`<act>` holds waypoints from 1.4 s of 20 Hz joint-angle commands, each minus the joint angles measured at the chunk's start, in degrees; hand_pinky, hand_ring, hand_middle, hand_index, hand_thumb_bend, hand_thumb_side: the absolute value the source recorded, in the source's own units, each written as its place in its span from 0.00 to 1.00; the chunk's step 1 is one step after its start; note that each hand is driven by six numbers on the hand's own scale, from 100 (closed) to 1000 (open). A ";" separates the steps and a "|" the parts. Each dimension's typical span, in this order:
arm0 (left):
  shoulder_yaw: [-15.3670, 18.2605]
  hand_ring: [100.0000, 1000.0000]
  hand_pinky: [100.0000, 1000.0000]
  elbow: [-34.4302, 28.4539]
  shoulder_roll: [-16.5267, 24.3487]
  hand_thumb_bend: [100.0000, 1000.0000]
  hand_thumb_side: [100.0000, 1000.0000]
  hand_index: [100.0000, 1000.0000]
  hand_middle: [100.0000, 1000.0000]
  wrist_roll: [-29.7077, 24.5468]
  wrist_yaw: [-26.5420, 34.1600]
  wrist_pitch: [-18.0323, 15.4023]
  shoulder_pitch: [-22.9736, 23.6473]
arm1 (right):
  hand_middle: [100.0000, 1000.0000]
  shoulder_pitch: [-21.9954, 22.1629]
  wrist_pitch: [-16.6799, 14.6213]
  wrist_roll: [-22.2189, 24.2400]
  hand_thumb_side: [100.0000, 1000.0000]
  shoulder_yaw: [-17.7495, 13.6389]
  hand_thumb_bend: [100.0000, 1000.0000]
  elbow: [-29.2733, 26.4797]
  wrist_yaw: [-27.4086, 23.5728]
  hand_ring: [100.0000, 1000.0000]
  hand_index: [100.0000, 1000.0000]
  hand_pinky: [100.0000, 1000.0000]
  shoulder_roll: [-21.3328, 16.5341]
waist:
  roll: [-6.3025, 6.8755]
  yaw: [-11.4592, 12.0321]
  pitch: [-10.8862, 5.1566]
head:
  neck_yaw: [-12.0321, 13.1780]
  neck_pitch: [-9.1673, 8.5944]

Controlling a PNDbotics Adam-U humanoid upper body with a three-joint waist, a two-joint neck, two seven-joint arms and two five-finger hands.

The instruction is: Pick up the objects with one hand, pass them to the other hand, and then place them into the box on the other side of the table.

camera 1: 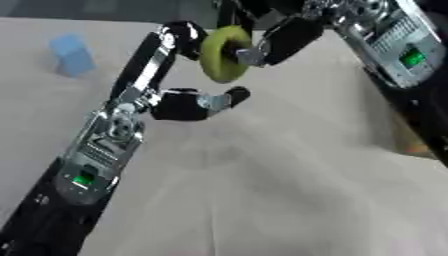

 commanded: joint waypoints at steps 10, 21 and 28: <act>1.09 0.67 0.70 1.14 0.54 1.00 0.56 0.86 0.62 0.95 0.50 4.82 0.05 | 0.49 -0.11 -0.17 -0.29 0.00 -1.41 0.10 -0.58 0.02 0.44 0.53 0.48 -1.96 | -0.21 -0.07 -2.14 | -0.27 -2.32; 3.03 0.66 0.69 0.98 5.28 0.99 0.55 0.85 0.61 4.34 2.94 6.71 2.77 | 0.50 3.83 0.46 -3.62 0.00 -4.69 0.09 -2.31 -1.30 0.45 0.54 0.49 -5.70 | 0.05 -0.18 -2.06 | -2.30 -2.40; 6.12 0.64 0.68 0.44 12.27 0.83 0.51 0.82 0.58 9.28 6.36 8.00 4.65 | 0.52 11.45 1.60 -10.90 0.00 -11.75 0.07 -4.79 -3.60 0.46 0.55 0.51 -11.40 | 0.35 -0.25 -1.92 | -4.39 -2.23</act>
